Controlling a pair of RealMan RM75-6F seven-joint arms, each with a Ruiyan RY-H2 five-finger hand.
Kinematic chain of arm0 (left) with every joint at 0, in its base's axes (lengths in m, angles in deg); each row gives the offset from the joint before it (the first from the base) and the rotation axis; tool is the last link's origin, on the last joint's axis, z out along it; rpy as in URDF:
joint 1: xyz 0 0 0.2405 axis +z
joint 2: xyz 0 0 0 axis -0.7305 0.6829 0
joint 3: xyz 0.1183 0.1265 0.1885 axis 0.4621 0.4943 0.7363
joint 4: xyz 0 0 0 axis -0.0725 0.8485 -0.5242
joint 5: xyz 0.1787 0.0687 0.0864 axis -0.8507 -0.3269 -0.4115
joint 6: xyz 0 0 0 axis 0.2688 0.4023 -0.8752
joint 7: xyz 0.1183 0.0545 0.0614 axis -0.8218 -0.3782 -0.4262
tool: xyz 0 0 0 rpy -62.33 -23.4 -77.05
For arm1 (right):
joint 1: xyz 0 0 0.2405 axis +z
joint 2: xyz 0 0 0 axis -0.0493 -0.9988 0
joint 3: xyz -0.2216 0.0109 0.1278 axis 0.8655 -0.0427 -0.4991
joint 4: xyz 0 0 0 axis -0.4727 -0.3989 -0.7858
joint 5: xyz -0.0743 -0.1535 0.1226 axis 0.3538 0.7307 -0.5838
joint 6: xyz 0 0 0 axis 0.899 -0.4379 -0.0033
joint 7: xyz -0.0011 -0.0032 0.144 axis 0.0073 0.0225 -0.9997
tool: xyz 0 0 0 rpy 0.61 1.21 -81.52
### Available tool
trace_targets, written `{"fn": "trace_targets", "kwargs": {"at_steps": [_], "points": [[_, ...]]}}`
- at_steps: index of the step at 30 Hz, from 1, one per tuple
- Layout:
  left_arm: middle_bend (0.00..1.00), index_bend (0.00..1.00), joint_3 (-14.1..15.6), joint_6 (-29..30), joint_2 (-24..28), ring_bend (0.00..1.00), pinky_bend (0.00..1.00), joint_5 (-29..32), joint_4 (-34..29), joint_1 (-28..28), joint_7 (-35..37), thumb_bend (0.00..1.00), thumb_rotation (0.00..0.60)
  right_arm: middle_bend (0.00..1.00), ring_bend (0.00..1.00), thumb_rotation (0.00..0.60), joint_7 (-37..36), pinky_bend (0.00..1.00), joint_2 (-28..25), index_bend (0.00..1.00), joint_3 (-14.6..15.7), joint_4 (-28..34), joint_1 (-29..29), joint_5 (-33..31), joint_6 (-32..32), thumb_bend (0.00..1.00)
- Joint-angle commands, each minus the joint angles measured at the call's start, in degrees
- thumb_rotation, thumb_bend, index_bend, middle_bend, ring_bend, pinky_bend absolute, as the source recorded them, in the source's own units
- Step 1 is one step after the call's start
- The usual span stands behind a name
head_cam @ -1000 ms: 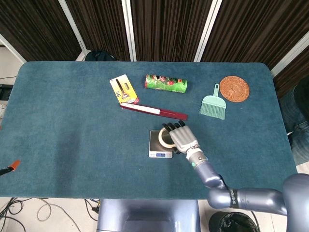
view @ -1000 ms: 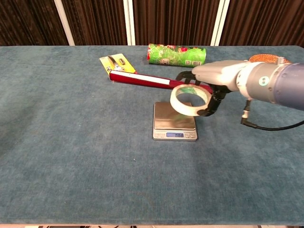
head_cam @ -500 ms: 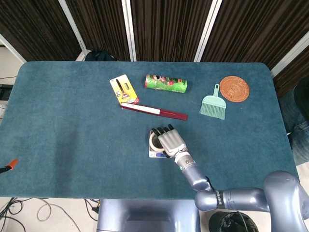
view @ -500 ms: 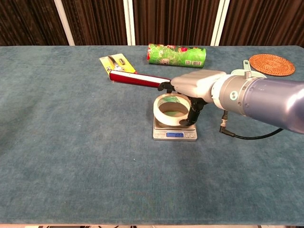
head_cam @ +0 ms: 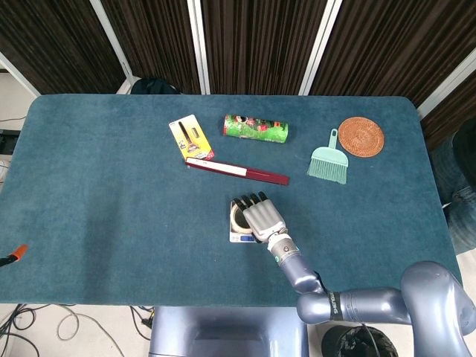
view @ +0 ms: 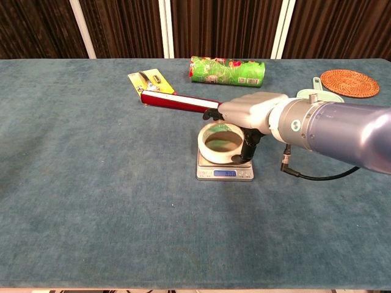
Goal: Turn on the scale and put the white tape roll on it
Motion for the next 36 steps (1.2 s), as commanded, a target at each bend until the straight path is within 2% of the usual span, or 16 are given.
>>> {"fn": "trace_targets", "kwargs": {"at_steps": [1, 12, 16, 19, 23, 27, 31, 34, 36], "points": [[0.0, 0.01, 0.0, 0.0, 0.0, 0.0, 0.0, 0.0, 0.0, 0.0, 0.0, 0.0, 0.6, 0.07, 0.07, 0.6, 0.0, 0.1, 0.0, 0.0, -0.1, 0.0, 0.1, -0.2, 0.1, 0.41], [0.0, 0.01, 0.0, 0.0, 0.1, 0.0, 0.0, -0.1, 0.0, 0.0, 0.2, 0.0, 0.6, 0.02, 0.03, 0.6, 0.8, 0.06, -2.7, 0.0, 0.0, 2.5, 0.4, -1.3, 0.9, 0.39], [0.0, 0.01, 0.0, 0.0, 0.1, 0.0, 0.0, 0.0, 0.0, 0.0, -0.1, 0.0, 0.6, 0.02, 0.03, 0.6, 1.1, 0.06, -7.9, 0.0, 0.2, 8.2, -0.7, -0.6, 3.6, 0.39], [0.0, 0.01, 0.0, 0.1, 0.0, 0.0, 0.0, 0.0, 0.0, 0.0, -0.3, 0.0, 0.6, 0.02, 0.03, 0.6, 0.2, 0.06, -13.0, 0.0, 1.0, 13.9, -3.2, 2.2, 7.7, 0.39], [0.0, 0.01, 0.0, 0.4, 0.1, 0.0, 0.0, -0.1, -0.2, 0.2, -0.2, 0.0, 0.6, 0.02, 0.03, 0.6, -4.1, 0.06, -21.3, 0.0, 5.8, 21.3, -10.6, 13.9, 16.9, 0.39], [0.0, 0.01, 0.0, 0.7, 0.0, 0.0, 0.0, -0.3, -0.5, 0.2, -0.6, 0.0, 0.6, 0.02, 0.03, 0.6, -11.4, 0.06, -26.5, 0.0, 12.2, 22.9, -19.4, 26.1, 25.0, 0.39], [0.0, 0.01, 0.2, 0.6, -0.4, 0.0, 0.0, -0.6, -0.6, 0.1, -1.7, 0.0, 0.6, 0.02, 0.03, 0.6, -18.9, 0.06, -28.7, 0.0, 19.8, 18.4, -29.7, 37.9, 34.6, 0.39], [0.0, 0.01, 0.5, 0.4, -0.8, 0.0, 0.0, -0.9, -0.6, -0.1, -2.7, 0.0, 0.6, 0.02, 0.03, 0.6, -23.0, 0.06, -28.2, 0.0, 22.5, 14.0, -35.3, 42.2, 39.6, 0.39], [0.0, 0.01, 0.6, 0.3, -1.0, 0.0, 0.0, -1.0, -0.7, -0.2, -3.0, 0.0, 0.6, 0.02, 0.03, 0.6, -24.8, 0.05, -27.7, 0.0, 23.1, 12.0, -37.7, 43.2, 41.6, 0.39]]}}
